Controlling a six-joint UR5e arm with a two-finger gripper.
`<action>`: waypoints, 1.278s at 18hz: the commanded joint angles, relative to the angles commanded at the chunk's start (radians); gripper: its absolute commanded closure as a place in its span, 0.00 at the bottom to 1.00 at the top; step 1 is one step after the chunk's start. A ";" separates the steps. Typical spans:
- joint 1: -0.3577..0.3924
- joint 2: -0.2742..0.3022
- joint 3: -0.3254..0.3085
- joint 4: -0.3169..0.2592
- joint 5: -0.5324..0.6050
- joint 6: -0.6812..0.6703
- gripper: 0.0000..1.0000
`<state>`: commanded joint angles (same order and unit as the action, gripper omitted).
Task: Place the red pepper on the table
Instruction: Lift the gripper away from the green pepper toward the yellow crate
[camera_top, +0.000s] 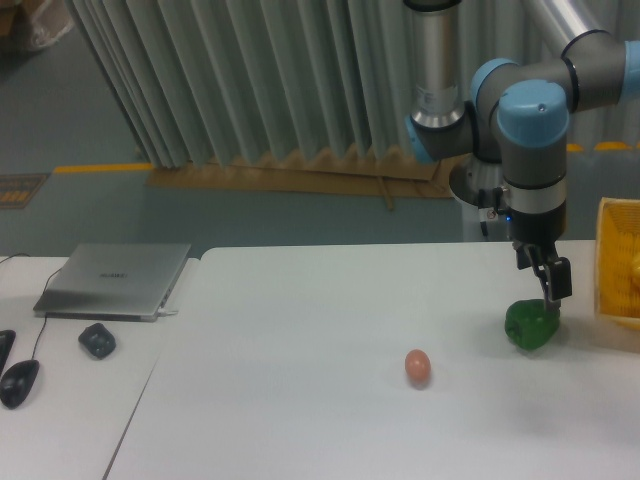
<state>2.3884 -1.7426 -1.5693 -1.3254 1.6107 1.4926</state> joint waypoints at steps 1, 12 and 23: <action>0.000 0.000 -0.003 0.003 0.000 0.002 0.00; 0.034 0.005 -0.003 0.000 0.021 0.017 0.00; 0.218 0.028 -0.063 0.000 0.023 0.487 0.00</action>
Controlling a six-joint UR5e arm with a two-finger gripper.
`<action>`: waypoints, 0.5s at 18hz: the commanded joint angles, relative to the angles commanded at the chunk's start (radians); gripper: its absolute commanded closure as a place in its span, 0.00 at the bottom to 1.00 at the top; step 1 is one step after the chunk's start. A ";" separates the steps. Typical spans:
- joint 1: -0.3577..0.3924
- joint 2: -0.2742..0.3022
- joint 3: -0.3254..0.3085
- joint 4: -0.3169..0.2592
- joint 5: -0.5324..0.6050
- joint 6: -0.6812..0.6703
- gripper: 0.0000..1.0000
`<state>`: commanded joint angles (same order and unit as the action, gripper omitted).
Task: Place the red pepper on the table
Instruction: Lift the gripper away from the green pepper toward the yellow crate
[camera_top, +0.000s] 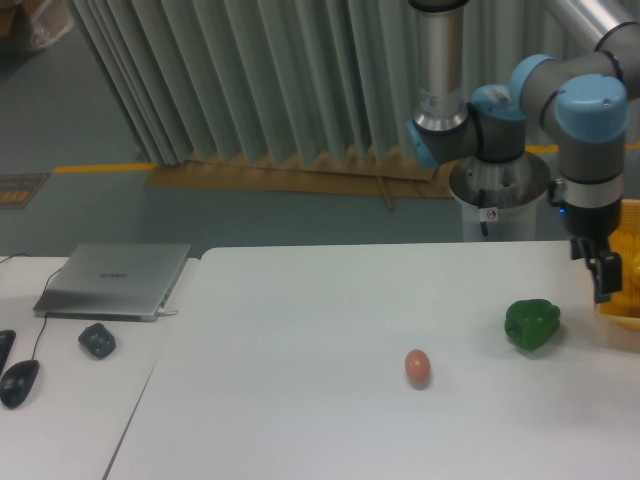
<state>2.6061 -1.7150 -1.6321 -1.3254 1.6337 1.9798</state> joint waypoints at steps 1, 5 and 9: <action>0.017 0.002 -0.009 0.000 0.006 0.051 0.00; 0.071 0.002 -0.026 0.000 0.066 0.091 0.00; 0.161 -0.001 -0.029 -0.009 0.080 0.080 0.00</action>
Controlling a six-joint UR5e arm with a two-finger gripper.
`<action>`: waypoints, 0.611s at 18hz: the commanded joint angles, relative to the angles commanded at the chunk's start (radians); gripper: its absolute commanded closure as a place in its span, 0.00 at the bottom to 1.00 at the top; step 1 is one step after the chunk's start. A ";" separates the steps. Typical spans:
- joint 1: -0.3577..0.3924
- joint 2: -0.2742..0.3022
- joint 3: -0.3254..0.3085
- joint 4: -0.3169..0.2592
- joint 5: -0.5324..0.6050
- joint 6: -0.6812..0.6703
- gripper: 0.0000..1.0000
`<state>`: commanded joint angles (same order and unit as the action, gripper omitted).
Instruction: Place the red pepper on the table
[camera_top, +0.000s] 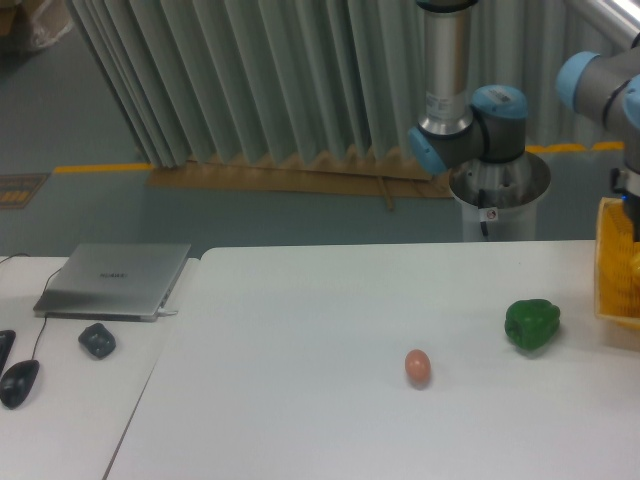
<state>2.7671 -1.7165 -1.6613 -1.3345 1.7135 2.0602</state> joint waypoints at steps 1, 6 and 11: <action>0.032 -0.002 -0.003 -0.002 -0.009 -0.023 0.00; 0.069 -0.006 -0.005 0.003 -0.066 -0.335 0.00; 0.072 -0.009 -0.006 0.009 -0.181 -0.587 0.00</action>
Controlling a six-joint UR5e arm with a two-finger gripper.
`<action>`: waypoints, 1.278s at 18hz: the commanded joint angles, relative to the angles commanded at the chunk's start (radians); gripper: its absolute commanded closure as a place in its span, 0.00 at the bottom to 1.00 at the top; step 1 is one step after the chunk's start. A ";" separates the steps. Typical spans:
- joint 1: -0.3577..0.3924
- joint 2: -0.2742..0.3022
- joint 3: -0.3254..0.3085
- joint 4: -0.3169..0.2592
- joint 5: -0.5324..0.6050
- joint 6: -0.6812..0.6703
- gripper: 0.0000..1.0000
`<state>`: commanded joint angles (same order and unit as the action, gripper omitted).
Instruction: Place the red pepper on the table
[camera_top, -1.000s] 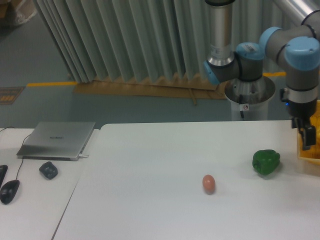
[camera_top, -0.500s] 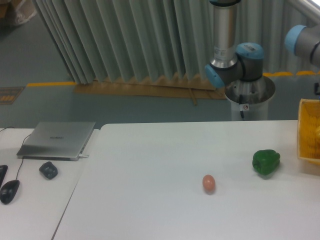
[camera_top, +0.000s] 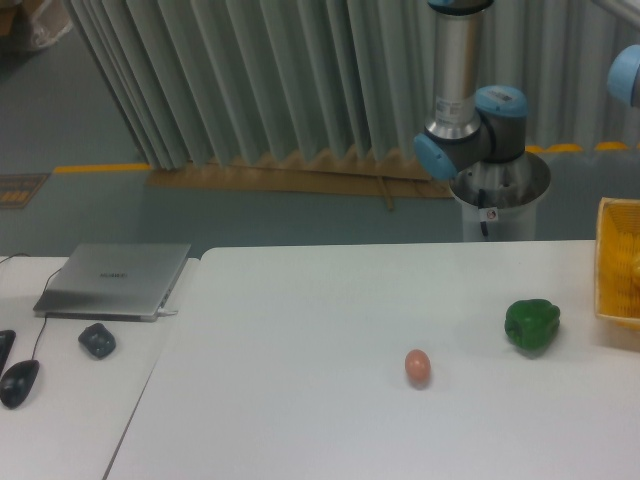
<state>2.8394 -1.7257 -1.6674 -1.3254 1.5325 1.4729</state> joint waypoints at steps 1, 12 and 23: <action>0.002 -0.003 -0.009 0.002 0.000 -0.008 0.00; 0.012 -0.040 -0.028 0.038 0.024 -0.115 0.00; -0.017 -0.097 -0.006 0.064 0.095 -0.112 0.00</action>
<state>2.8225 -1.8223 -1.6736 -1.2610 1.6275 1.3607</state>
